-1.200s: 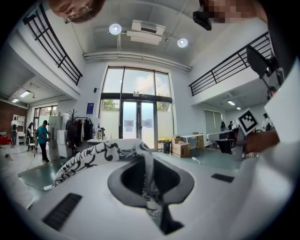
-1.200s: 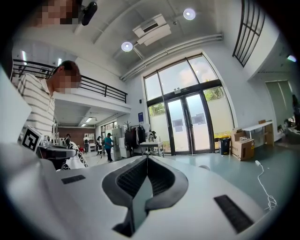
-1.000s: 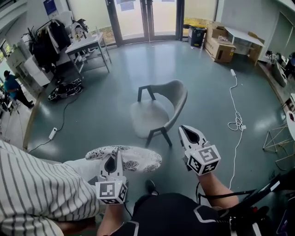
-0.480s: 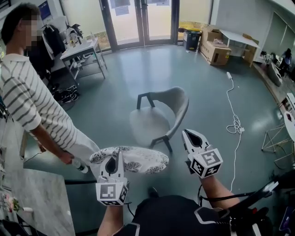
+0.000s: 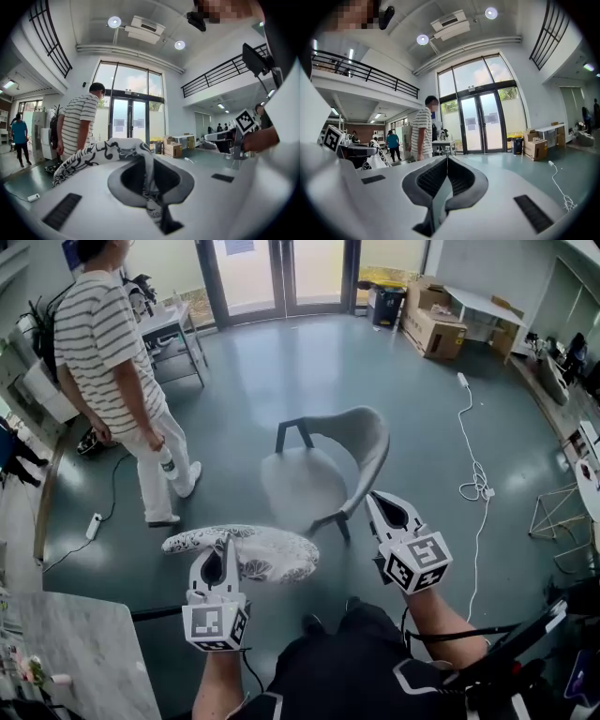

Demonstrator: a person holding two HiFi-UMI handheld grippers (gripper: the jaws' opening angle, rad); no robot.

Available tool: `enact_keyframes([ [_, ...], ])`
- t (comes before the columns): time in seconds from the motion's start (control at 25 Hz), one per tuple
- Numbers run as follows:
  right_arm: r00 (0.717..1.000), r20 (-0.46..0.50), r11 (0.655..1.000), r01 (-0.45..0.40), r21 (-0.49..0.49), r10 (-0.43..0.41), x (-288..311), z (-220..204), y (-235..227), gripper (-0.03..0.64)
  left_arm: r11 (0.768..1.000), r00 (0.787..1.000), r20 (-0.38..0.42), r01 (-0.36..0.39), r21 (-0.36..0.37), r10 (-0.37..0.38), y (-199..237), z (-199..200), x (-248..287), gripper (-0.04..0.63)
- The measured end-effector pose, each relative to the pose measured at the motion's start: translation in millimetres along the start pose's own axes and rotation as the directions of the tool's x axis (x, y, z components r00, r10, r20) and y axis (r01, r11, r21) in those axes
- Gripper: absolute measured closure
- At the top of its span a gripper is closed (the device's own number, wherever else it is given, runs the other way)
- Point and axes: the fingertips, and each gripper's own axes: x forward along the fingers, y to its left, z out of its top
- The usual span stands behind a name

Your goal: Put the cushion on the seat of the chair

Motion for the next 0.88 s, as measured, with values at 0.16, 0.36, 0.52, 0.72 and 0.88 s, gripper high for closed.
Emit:
enact_keyframes([
  [0.16, 1.0, -0.006, 1.0, -0.01, 0.014, 0.01, 22.3, -3.3, -14.0, 0.606, 1.0, 1.0, -0.018, -0.017, -0.004, 0.017, 7.7, -4.7, 20.0, 0.574],
  [0.36, 0.999, -0.005, 0.999, -0.047, 0.021, 0.047, 53.8, 5.9, -32.1, 0.606, 0.999, 0.998, -0.028, -0.05, -0.001, 0.05, 9.1, 2.9, 42.5, 0.574],
  [0.52, 0.997, 0.003, 0.997, -0.079, 0.02, 0.079, 82.4, 15.3, -51.9, 0.606, 0.997, 0.996, -0.049, -0.075, 0.001, 0.075, 9.3, 5.0, 69.0, 0.574],
  [0.72, 0.993, 0.009, 0.993, -0.116, 0.017, 0.116, 114.1, 24.0, -73.0, 0.606, 0.994, 0.992, -0.068, -0.107, -0.006, 0.107, 16.4, 4.0, 102.2, 0.574],
  [0.88, 0.991, 0.011, 0.991, -0.135, 0.008, 0.135, 134.8, 27.6, -91.7, 0.606, 0.993, 0.988, -0.1, -0.113, 0.01, 0.114, 20.7, -1.7, 130.6, 0.574],
])
